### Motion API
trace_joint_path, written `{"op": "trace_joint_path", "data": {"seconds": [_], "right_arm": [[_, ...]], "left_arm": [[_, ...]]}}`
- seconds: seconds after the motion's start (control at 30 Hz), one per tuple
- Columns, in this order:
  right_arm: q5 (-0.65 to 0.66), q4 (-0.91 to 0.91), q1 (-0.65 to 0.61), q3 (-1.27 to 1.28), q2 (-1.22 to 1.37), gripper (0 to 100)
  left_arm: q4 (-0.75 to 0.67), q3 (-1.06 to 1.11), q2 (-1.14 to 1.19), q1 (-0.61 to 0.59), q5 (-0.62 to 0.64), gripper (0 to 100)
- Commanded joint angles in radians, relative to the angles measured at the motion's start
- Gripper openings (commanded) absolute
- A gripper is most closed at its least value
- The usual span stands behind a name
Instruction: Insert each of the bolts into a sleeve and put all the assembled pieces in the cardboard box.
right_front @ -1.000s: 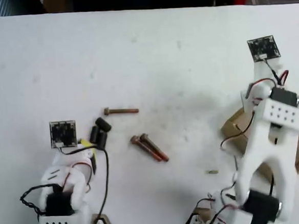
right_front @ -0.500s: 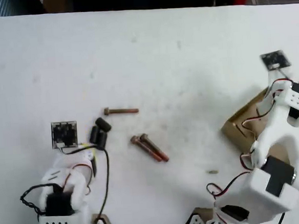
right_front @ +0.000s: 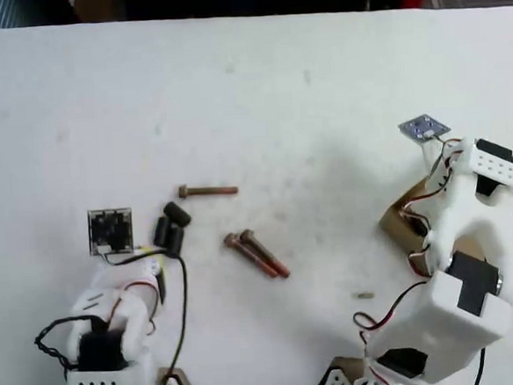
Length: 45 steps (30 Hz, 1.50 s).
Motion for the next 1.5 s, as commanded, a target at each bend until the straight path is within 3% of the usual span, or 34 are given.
{"op": "trace_joint_path", "data": {"seconds": [0.0,0.3,0.47,0.7,0.93,1.13,1.47], "right_arm": [[0.011,0.005,-0.013,-0.057,-0.048,21.4],[0.003,0.013,-0.015,-0.057,-0.302,21.9],[-0.023,0.136,-0.077,-0.057,-0.501,21.9],[-0.272,0.202,-0.308,-0.051,-0.727,21.9],[-0.468,0.266,-0.578,-0.051,-0.786,21.9],[-0.632,0.277,-0.814,-0.051,-0.785,21.9],[-0.761,0.216,-1.086,-0.058,-0.645,21.9]], "left_arm": [[0.006,-0.002,-0.01,-0.008,-0.009,2],[0.028,-0.002,-0.01,-0.008,-0.009,2],[0.058,-0.002,-0.01,-0.008,-0.009,2],[0.107,-0.002,-0.012,-0.01,-0.009,2],[0.117,-0.037,-0.012,-0.188,-0.009,2],[0.117,-0.041,-0.012,-0.216,-0.009,2],[0.11,-0.043,-0.012,-0.323,-0.031,2]]}}
